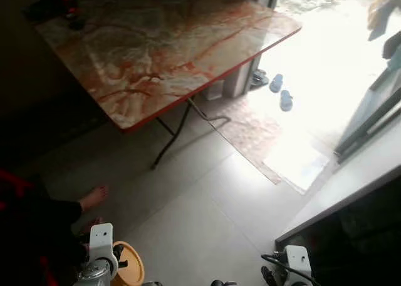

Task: Restocking fridge

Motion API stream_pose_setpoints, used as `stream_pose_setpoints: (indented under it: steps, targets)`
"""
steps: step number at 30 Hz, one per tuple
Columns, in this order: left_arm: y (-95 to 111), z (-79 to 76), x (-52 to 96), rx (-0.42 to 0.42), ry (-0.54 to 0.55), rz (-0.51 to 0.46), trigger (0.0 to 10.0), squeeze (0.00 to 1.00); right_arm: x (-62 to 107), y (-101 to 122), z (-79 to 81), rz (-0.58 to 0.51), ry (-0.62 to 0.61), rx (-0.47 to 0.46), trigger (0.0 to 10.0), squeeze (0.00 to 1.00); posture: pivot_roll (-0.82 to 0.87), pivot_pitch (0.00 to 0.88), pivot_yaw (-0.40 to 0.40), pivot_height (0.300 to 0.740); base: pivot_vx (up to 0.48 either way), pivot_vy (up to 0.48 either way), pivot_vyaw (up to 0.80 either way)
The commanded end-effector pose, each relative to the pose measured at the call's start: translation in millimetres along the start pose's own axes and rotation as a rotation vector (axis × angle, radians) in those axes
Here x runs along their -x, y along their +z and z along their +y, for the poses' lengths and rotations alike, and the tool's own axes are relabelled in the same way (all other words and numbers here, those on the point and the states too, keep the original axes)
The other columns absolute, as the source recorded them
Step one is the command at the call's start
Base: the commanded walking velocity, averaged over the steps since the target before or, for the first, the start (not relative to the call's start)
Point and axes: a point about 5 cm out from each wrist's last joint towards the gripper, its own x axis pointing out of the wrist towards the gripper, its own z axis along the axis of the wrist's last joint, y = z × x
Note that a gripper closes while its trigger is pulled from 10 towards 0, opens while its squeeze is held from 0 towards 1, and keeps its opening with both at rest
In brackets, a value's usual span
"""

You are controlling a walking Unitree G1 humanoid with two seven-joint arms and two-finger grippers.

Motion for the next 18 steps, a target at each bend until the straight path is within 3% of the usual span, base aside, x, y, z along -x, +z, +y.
stream_pose_setpoints:
  steps: [1, 5, 9, 13, 16, 18]
  targets:
    - [-20, 2.5, 3.5, -0.041, -0.014, 0.072, 10.0, 0.00, 1.7, -8, -1.3, 0.033, -0.005, 0.005, 10.0, 0.00, 0.04, 0.155, -0.039, 0.740, 0.000, 0.000, -0.80]
    - [-23, 3.3, 4.2, -0.024, -0.007, 0.085, 10.0, 0.00, 1.8, -10, -1.1, 0.041, -0.002, 0.010, 10.0, 0.00, 0.04, 0.148, -0.038, 0.740, 0.000, 0.000, -0.80]
    - [-26, 3.8, 4.6, -0.022, -0.006, 0.096, 10.0, 0.00, 1.9, -11, -1.0, 0.046, -0.005, 0.013, 10.0, 0.00, 0.03, 0.141, -0.036, 0.740, 0.000, 0.395, -0.80]
    - [-29, 3.8, 5.3, -0.021, -0.008, 0.104, 10.0, 0.00, 2.0, -11, -0.7, 0.051, -0.005, 0.016, 10.0, 0.00, 0.03, 0.135, -0.032, 0.740, 0.000, 0.000, 0.00]
    - [-32, 3.9, 5.9, -0.016, -0.011, 0.110, 10.0, 0.00, 2.0, -12, -0.3, 0.054, -0.004, 0.019, 10.0, 0.00, 0.04, 0.132, -0.031, 0.740, 0.000, 0.379, 0.00]
    - [-33, 4.2, 6.2, -0.019, -0.010, 0.112, 10.0, 0.00, 2.0, -12, 0.0, 0.056, -0.003, 0.020, 10.0, 0.00, 0.04, 0.132, -0.030, 0.740, 0.000, 0.412, -0.80]
